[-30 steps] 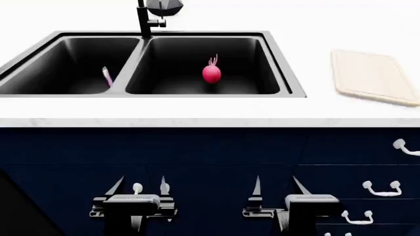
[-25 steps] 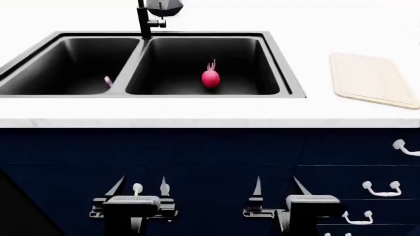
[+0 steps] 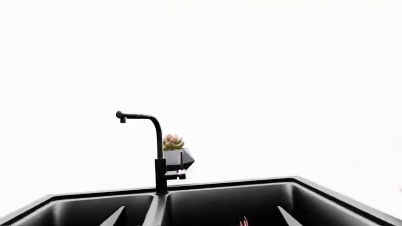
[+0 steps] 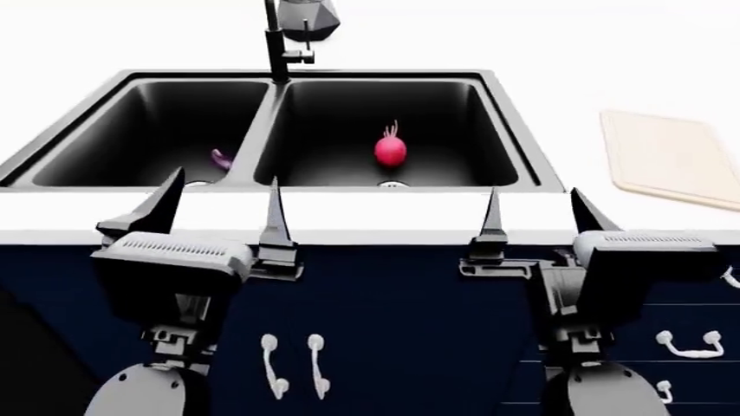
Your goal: Pick the vegetables from the sink and place them on the cutting board.
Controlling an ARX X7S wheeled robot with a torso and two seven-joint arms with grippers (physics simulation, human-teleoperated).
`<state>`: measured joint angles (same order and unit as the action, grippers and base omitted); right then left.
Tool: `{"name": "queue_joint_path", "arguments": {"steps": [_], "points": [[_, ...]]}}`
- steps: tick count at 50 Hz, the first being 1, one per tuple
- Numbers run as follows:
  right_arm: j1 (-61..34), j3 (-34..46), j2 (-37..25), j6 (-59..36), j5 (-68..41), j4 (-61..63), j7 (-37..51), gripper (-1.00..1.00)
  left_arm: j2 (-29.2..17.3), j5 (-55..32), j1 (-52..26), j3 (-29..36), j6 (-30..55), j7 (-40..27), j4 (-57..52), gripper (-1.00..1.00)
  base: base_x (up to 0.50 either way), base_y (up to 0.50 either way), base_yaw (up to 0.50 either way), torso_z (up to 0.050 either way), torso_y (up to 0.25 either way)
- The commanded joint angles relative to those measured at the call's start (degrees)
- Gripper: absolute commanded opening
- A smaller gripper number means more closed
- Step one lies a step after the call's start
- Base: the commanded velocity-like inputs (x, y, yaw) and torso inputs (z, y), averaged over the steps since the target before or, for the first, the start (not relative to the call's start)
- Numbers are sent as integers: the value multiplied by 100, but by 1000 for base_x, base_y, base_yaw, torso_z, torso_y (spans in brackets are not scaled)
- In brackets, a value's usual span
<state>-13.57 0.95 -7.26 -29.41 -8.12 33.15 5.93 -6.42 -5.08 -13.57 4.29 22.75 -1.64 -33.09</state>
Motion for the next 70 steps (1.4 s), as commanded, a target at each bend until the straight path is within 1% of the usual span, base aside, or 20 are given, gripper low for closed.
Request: {"name": "queue_joint_path", "arguments": {"steps": [1, 7, 32, 38, 45, 47, 48, 49, 51, 52, 54, 57, 60, 62, 65, 70], "points": [[-387, 249, -191, -929, -8, 900, 217, 100, -245, 76, -366, 139, 670, -127, -798, 100, 51, 500, 0, 0, 0], [-380, 289, -226, -918, -4, 920, 248, 100, -302, 295, -394, 292, 697, -259, -758, 100, 62, 500, 0, 0, 0], [-344, 427, -364, -807, -14, 977, 313, 100, -381, 239, -408, 435, 772, -366, -690, 100, 167, 498, 0, 0, 0], [-309, 467, -409, -687, -9, 981, 306, 100, -404, 234, -408, 475, 754, -384, -658, 100, 459, 281, 0, 0, 0], [-262, 346, -420, -555, -215, 975, 210, 100, -419, 216, -428, 503, 783, -413, -628, 100, 500, 36, 0, 0, 0], [-491, 163, -441, -718, -373, 899, 176, 100, -339, 118, -736, 430, 1109, -428, -513, 100, 500, 0, 0, 0, 0], [-874, 135, -526, -1040, -385, 799, 177, 100, -275, 36, -1100, 410, 1428, -401, -337, 100, 500, 0, 0, 0, 0], [-1401, 128, -630, -1445, -421, 620, 138, 100, -196, -69, -1590, 386, 1768, -349, -53, 100, 500, 0, 0, 0, 0], [-2687, 134, -780, -2111, -507, -271, -21, 100, 69, -308, -2843, 101, 2207, -344, 1016, 100, 500, 0, 0, 0, 0], [-3152, 142, -801, -2206, -536, -773, -114, 100, 154, -352, -3315, -34, 2215, -383, 1569, 100, 500, 0, 0, 0, 0], [-4034, 126, -739, -2164, -585, -2108, -308, 100, 250, -357, -4271, -435, 2000, -610, 3002, 100, 500, 0, 0, 0, 0], [-4944, 3, -578, -1930, -671, -3773, -511, 100, 176, -321, -5172, -694, 1528, -720, 4764, 100, 500, 0, 0, 0, 0], [-5513, 8, -494, -1719, -582, -4816, -497, 100, 76, -243, -5700, -739, 1113, -751, 6061, 100, 500, 0, 0, 0, 0], [-5625, 96, -470, -1658, -499, -5161, -475, 100, 34, -219, -5846, -757, 913, -765, 6554, 100, 500, 0, 0, 0, 0], [-5629, 128, -473, -1673, -464, -5338, -446, 100, -3, -225, -5892, -766, 877, -771, 6734, 100, 500, 0, 0, 0, 0], [-5571, 77, -511, -1817, -498, -5253, -392, 100, -41, -221, -5908, -706, 995, -763, 6633, 100, 500, 0, 0, 0, 3]]}}
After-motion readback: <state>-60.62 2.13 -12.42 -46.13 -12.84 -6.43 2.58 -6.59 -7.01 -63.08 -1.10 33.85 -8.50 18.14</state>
